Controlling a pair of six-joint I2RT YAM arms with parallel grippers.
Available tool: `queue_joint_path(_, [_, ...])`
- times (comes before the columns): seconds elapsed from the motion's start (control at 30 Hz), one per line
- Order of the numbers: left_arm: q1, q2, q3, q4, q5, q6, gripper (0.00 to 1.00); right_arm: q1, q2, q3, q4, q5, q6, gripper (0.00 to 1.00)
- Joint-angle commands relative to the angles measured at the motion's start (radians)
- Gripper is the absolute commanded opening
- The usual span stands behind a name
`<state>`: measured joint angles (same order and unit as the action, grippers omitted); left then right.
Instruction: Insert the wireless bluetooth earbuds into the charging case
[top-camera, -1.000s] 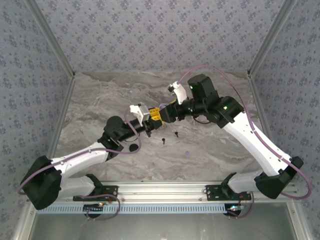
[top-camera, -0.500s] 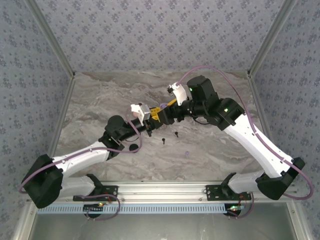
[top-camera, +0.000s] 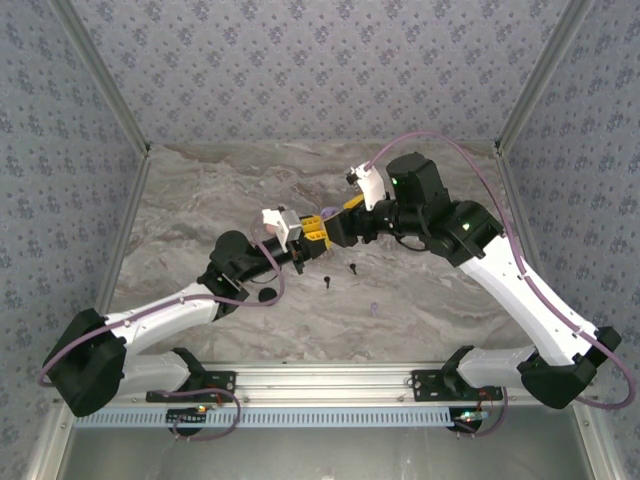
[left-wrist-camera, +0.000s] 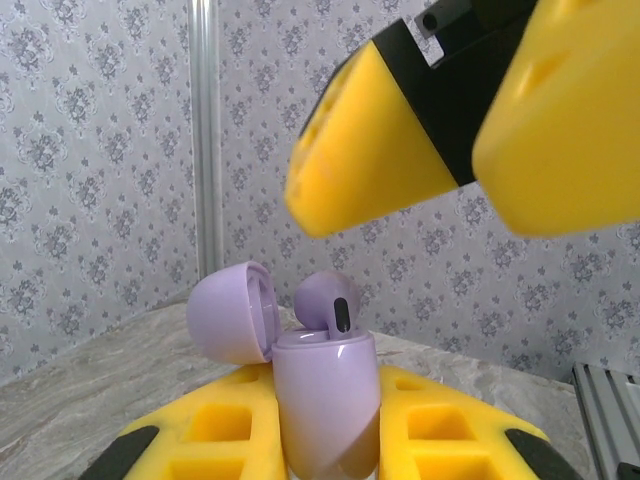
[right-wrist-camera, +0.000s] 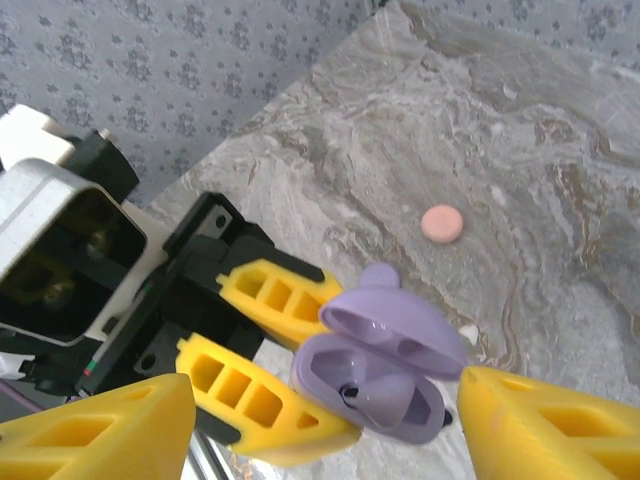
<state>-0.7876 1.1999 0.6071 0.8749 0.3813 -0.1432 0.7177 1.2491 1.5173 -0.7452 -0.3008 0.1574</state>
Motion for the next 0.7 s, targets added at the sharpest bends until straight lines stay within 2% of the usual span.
queue_joint_path(0.0, [-0.006,-0.012,0.022,0.047,-0.014,-0.006,0.00,-0.007,-0.005,0.010,-0.078,-0.050,0.035,0.69])
queue_joint_path(0.23, [-0.006,0.002,0.040,0.121,0.031,0.047,0.00,-0.049,-0.070,0.007,-0.045,-0.093,0.074,0.69])
queue_joint_path(0.4, [-0.006,0.010,0.083,0.142,0.048,0.099,0.00,-0.093,-0.132,0.019,-0.003,-0.172,0.123,0.70])
queue_joint_path(0.67, [-0.006,0.044,0.128,0.164,0.074,0.094,0.00,-0.076,-0.111,0.050,-0.034,-0.209,0.150,0.67])
